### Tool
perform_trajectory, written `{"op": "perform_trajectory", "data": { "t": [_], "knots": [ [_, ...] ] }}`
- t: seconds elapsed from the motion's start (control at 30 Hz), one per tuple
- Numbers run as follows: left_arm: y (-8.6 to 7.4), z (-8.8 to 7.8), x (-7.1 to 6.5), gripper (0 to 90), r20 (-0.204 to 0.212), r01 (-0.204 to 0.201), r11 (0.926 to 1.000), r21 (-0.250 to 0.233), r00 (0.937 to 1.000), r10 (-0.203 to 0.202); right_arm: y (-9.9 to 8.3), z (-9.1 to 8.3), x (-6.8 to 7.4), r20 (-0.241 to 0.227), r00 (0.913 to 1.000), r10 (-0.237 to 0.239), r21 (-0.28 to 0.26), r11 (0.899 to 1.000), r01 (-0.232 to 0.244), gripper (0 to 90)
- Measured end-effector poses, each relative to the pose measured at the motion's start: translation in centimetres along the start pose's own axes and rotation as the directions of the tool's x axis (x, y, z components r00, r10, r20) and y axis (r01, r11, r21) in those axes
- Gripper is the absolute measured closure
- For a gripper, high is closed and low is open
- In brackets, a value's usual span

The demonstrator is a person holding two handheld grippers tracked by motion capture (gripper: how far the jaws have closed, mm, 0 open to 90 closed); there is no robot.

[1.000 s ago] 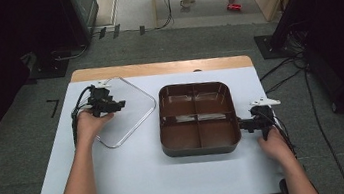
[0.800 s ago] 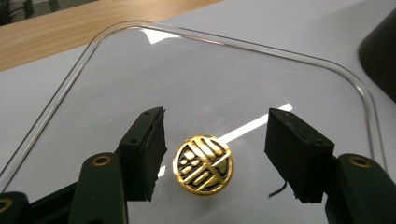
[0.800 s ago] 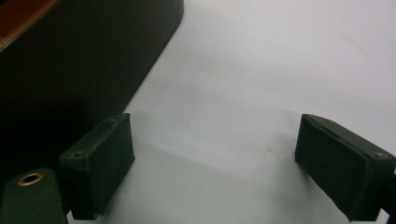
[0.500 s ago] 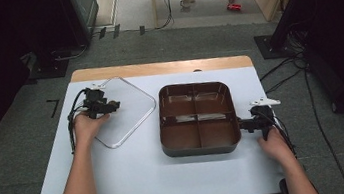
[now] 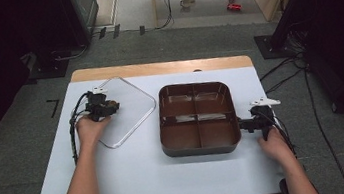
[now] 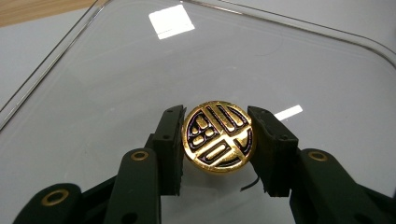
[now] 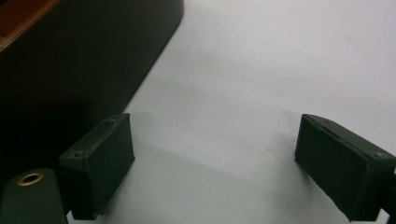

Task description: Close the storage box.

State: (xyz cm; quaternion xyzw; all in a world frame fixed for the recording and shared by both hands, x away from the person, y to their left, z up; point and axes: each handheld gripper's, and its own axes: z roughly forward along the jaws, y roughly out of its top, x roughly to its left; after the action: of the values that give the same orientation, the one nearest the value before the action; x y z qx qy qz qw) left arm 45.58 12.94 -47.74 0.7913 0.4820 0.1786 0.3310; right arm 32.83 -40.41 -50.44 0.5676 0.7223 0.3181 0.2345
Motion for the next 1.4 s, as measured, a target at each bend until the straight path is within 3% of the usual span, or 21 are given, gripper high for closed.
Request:
{"op": "perform_trajectory", "data": {
  "t": [0.1, 0.3, 0.5, 0.67, 1.03, 1.4],
  "knots": [
    [0.0, 0.0, 0.1, 58.9, 0.003, 0.013, 0.9999, -0.006, 0.9999, -0.013, 0.0, 0.0, 0.0, -0.001, 1.0000, 0.001, 0.000, 1.000, -0.001, 11.1],
    [0.0, 0.0, 0.2, 59.1, 0.012, 0.004, 1.0000, -0.006, 0.9999, -0.004, 0.0, 0.0, 0.0, -0.001, 1.0000, 0.002, 0.001, 1.000, -0.002, 11.1],
    [0.5, -0.2, 0.3, 59.3, 0.018, -0.006, 0.9996, 0.026, 0.9998, 0.005, 0.0, 0.0, 0.0, -0.002, 1.0000, 0.002, 0.000, 1.000, -0.002, 11.1],
    [0.9, -0.8, 0.3, 59.3, 0.029, -0.011, 0.9998, 0.014, 0.9995, 0.011, 0.0, 0.0, 0.0, -0.002, 1.0000, 0.002, 0.001, 1.000, -0.002, 11.1],
    [2.5, -4.0, 0.1, 59.3, 0.049, -0.042, 0.9983, -0.039, 0.9978, 0.044, 0.0, 0.0, 0.0, -0.002, 1.0000, 0.002, 0.000, 1.000, -0.002, 11.1],
    [4.3, -6.5, -1.3, 59.4, 0.132, -0.069, 0.9950, -0.071, 0.9881, 0.078, 0.0, 0.0, 0.0, -0.002, 1.0000, 0.002, 0.000, 1.000, -0.002, 11.1]
  ]
}}
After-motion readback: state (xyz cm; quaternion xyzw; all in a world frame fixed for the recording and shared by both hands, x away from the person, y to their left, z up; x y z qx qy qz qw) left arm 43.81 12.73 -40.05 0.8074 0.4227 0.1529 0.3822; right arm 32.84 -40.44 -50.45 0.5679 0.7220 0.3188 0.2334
